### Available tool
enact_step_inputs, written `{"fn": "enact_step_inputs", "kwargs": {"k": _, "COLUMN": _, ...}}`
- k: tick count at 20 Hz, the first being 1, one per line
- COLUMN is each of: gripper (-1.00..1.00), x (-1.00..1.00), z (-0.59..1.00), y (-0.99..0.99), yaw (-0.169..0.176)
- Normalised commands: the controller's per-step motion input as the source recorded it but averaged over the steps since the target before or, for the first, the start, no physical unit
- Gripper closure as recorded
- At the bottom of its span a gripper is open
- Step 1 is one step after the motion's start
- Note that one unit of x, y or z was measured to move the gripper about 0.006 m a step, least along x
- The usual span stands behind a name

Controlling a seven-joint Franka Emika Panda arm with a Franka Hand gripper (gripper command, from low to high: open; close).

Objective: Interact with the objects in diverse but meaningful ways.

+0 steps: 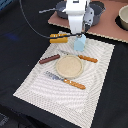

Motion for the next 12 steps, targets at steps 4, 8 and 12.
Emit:
{"fn": "enact_step_inputs", "kwargs": {"k": 4, "gripper": -1.0, "x": 0.59, "z": -0.11, "y": 0.05, "yaw": -0.036}}
{"fn": "enact_step_inputs", "kwargs": {"k": 8, "gripper": -1.0, "x": 0.43, "z": -0.23, "y": 0.01, "yaw": -0.01}}
{"fn": "enact_step_inputs", "kwargs": {"k": 12, "gripper": -1.0, "x": 0.37, "z": -0.22, "y": 0.13, "yaw": -0.001}}
